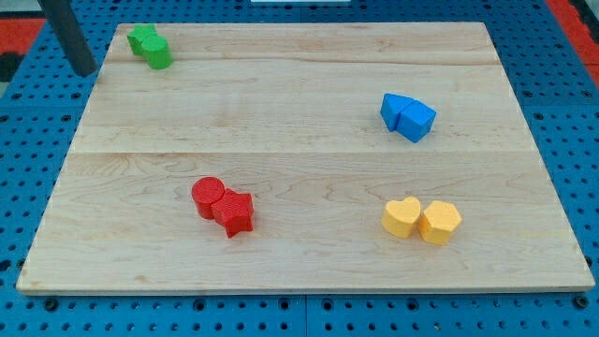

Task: Separate the green circle from the green star

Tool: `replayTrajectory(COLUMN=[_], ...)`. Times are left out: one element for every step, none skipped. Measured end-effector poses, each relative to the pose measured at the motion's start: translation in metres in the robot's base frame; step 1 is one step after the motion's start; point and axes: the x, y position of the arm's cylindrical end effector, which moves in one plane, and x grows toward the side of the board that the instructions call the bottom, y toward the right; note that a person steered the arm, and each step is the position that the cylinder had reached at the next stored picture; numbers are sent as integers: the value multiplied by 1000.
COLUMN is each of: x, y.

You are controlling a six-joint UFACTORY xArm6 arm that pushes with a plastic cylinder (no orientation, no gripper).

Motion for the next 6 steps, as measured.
replayTrajectory(x=[-11, -27, -40, -41, -21, -6], y=[43, 41, 56, 139, 212, 281])
